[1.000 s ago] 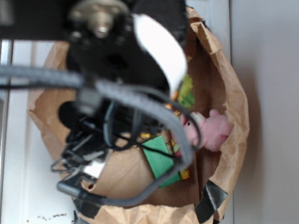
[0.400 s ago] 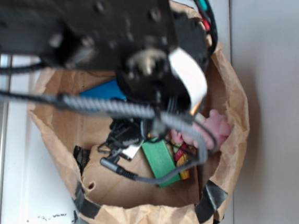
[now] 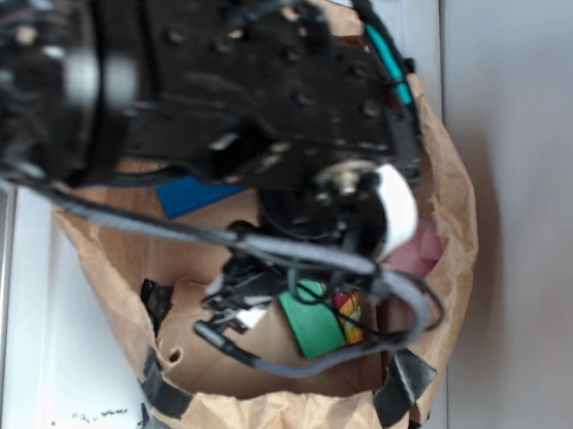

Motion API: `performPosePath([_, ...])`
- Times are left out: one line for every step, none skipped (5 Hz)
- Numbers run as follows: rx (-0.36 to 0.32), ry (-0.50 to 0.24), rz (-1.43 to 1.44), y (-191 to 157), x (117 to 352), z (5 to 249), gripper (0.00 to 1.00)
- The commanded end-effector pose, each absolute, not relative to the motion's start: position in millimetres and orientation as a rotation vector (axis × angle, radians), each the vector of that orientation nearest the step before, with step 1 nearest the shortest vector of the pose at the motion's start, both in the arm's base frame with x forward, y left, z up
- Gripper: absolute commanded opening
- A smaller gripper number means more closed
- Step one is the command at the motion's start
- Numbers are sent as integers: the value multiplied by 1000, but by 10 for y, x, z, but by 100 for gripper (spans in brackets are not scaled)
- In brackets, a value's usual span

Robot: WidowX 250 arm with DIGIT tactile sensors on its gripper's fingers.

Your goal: Grab the green block.

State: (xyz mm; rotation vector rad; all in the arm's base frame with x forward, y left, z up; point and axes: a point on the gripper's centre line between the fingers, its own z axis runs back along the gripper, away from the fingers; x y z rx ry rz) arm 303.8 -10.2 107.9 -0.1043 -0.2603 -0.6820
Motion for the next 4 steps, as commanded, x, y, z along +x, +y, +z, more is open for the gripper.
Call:
performPosePath([-86, -310, -695, -160, 3105, 1245, 100])
performPosePath([-86, -310, -695, -160, 3105, 1245, 100])
performPosePath([-86, -310, -695, -160, 3105, 1245, 100])
performPosePath([-86, -310, -695, -160, 3105, 1245, 100])
